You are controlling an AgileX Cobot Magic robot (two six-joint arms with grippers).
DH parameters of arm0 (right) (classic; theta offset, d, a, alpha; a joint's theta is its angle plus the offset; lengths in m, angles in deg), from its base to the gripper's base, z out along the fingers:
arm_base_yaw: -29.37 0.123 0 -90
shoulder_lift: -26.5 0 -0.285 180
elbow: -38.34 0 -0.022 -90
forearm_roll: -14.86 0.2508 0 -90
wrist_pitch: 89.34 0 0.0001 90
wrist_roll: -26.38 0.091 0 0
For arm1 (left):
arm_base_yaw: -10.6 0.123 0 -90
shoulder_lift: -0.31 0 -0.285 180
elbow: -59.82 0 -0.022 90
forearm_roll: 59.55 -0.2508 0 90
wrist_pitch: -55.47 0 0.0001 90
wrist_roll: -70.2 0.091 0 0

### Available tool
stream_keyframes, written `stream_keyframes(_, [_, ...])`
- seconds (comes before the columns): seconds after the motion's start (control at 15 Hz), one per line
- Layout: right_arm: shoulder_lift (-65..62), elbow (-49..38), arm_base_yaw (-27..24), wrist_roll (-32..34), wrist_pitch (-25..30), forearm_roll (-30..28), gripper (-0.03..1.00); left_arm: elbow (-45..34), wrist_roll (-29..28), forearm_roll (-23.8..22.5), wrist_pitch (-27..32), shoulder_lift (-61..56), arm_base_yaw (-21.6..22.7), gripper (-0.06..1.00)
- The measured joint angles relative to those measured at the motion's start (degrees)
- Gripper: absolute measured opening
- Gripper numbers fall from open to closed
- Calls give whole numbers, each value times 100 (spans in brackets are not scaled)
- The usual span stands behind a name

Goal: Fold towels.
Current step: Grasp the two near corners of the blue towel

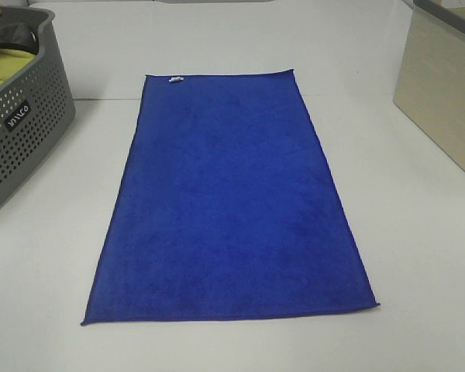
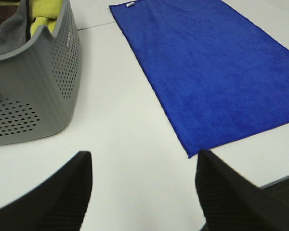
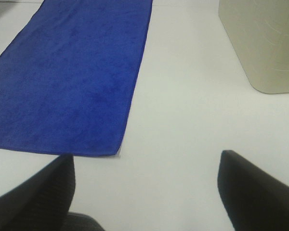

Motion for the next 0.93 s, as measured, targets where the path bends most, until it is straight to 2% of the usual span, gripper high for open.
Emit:
stream_keyframes(0.33, [0, 0, 0, 0, 0, 0, 77, 0, -11, 17, -6, 0, 0, 60])
stream_keyframes(0.47, [0, 0, 0, 0, 0, 0, 77, 0, -390, 17, -212, 0, 0, 60])
stream_keyframes(0.67, [275, 11, 0, 206, -74, -6, 77, 0, -1112, 34, -1409, 34, 0, 60])
stream_keyframes(0.73, [527, 34, 0, 367, -201, -6, 77, -17, -1197, 132, -1839, 206, 0, 60])
stream_keyframes(0.93, [1707, 195, 0, 900, -773, 0, 77, -17, -1238, 596, -2567, 1261, 0, 60])
